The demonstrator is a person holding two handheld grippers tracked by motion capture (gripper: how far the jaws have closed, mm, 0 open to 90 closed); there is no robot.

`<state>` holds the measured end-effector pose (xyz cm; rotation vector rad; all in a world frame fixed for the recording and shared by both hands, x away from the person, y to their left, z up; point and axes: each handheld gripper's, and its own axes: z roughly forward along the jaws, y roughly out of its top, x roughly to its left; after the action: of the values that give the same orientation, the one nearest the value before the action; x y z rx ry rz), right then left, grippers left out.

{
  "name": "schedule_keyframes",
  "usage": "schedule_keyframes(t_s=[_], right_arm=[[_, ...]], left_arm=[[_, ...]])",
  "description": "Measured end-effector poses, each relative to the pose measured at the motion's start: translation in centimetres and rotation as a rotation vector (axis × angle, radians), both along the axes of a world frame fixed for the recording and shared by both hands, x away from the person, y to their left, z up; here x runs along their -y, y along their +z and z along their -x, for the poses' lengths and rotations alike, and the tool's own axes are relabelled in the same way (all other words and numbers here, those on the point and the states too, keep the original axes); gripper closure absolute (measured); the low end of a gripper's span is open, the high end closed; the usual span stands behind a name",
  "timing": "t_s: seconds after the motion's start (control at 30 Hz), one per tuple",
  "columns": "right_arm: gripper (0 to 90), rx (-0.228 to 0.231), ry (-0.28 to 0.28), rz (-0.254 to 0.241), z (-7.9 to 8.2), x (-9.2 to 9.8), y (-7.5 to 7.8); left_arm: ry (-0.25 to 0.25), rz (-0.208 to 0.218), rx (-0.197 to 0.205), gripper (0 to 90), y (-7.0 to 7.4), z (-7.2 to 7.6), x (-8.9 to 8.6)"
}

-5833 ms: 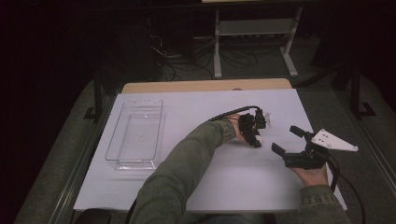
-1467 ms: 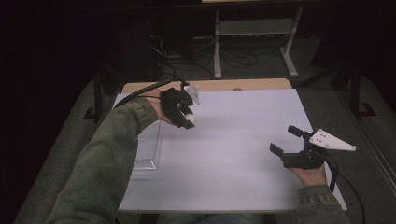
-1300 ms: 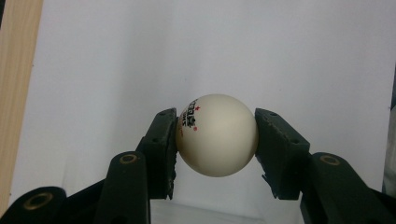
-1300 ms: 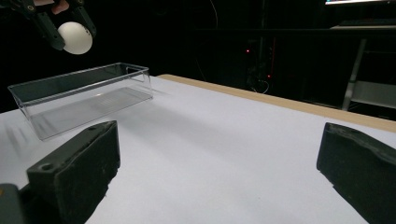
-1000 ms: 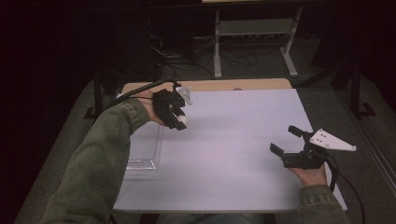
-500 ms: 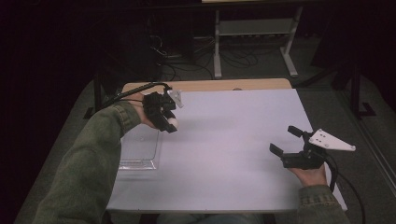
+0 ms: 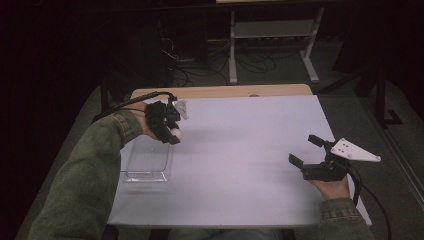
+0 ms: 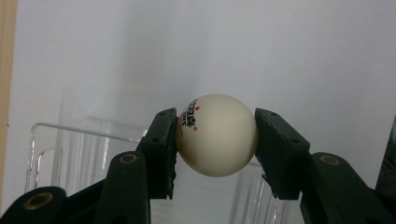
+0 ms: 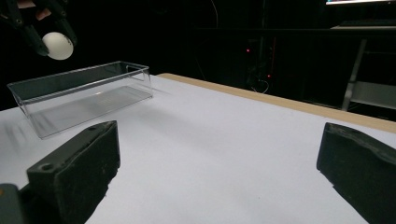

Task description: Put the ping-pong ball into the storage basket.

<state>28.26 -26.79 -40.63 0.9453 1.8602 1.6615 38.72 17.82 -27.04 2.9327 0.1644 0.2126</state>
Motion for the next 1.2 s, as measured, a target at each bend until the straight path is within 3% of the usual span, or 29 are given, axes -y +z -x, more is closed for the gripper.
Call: schedule_keyframes(t_s=[0.13, 0.33, 0.47, 0.7, 1.2], right_arm=[[0.0, 0.001, -0.005, 0.000, 0.0, 0.0, 0.0], [0.0, -0.001, -0.004, 0.000, 0.0, 0.0, 0.0], [0.0, -0.001, -0.002, -0.001, 0.0, 0.0, 0.0], [0.0, -0.002, 0.001, -0.001, 0.0, 0.0, 0.0], [0.0, 0.000, 0.000, -0.004, 0.0, 0.0, 0.0]], left_arm=[[-0.001, -0.005, -0.007, 51.0, -0.1, 0.0, -0.4], [0.005, -0.050, -0.018, 51.0, -0.4, 0.1, -1.5], [0.021, -0.082, -0.056, 51.0, -0.9, 0.0, -1.9], [0.012, -0.121, -0.075, 51.0, -1.6, -0.1, -2.5], [0.001, -0.141, -0.103, 51.0, -2.3, 0.1, -3.1]])
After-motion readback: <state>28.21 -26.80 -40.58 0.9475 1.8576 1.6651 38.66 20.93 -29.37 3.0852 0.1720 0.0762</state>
